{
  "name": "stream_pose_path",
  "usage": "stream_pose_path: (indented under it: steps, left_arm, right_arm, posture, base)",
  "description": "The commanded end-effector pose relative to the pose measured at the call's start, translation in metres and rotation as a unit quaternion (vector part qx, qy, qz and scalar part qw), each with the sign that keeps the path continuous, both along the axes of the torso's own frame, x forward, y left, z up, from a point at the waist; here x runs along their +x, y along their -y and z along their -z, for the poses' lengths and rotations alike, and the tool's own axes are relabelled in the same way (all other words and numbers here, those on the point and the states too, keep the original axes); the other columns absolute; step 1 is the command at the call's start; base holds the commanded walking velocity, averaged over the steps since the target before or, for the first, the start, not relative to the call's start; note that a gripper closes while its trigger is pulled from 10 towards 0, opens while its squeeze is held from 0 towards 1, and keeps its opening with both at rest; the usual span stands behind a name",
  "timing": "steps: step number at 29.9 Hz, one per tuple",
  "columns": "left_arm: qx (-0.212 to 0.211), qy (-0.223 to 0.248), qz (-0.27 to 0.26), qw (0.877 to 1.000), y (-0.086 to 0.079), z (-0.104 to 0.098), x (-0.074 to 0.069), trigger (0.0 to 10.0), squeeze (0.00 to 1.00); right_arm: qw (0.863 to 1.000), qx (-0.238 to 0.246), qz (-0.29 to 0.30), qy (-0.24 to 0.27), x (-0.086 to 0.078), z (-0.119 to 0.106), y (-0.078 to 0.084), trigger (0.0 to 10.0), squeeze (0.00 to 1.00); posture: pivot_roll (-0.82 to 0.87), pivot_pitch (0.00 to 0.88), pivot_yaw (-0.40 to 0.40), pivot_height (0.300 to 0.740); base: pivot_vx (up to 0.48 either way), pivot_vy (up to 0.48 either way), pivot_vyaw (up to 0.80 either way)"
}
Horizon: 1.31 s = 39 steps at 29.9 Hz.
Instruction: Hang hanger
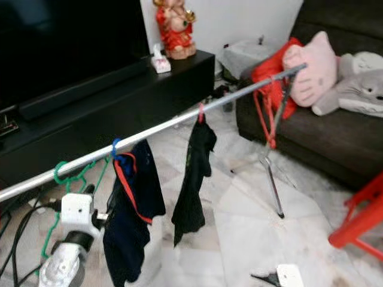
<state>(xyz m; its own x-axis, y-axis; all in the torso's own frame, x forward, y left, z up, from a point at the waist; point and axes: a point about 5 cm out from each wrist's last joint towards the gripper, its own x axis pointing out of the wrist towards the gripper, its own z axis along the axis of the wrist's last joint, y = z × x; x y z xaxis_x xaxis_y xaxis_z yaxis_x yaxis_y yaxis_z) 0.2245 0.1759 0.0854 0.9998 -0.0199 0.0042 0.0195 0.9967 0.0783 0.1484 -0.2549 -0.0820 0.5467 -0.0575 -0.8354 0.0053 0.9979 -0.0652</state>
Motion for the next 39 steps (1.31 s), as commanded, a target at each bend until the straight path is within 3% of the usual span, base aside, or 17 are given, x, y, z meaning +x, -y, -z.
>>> stream_pose_path:
  steps: [1, 12, 25, 37, 39]
  left_arm:
    - [-0.02, 0.001, 0.005, 1.0, 0.004, -0.001, 0.002, 10.0, 0.0]
    - [-0.002, -0.023, -0.001, 1.0, -0.01, 0.003, 0.006, 10.0, 0.0]
    - [0.011, -0.041, 0.002, 0.999, -0.011, 0.009, 0.013, 10.0, 0.0]
    - [0.015, -0.063, 0.025, 0.998, -0.014, 0.015, 0.039, 10.0, 0.0]
    - [0.019, -0.072, 0.035, 0.997, -0.012, 0.016, 0.05, 10.0, 0.0]
  right_arm:
    - [1.0, -0.009, 0.005, -0.012, -0.008, 0.001, 0.007, 10.0, 0.0]
    - [1.0, -0.009, 0.005, -0.012, -0.008, 0.001, 0.007, 10.0, 0.0]
    - [1.0, -0.008, 0.008, -0.011, -0.008, 0.001, 0.006, 10.0, 0.0]
    - [1.0, -0.006, 0.018, -0.01, -0.008, 0.001, 0.006, 10.0, 0.0]
    - [1.0, -0.005, 0.018, -0.009, -0.009, 0.002, 0.006, 10.0, 0.0]
  posture:
    - [-0.09, 0.0, 0.043, 0.74]
    - [-0.08, 0.0, 0.041, 0.74]
    - [-0.09, 0.0, 0.046, 0.74]
    - [-0.09, 0.0, 0.047, 0.74]
    - [-0.1, 0.0, 0.051, 0.74]
  base:
    - [0.311, 0.0, 0.0]
    - [0.025, 0.0, 0.0]
    - [0.0, 0.0, 0.0]
    - [0.0, 0.0, 0.0]
    - [0.0, 0.0, 0.0]
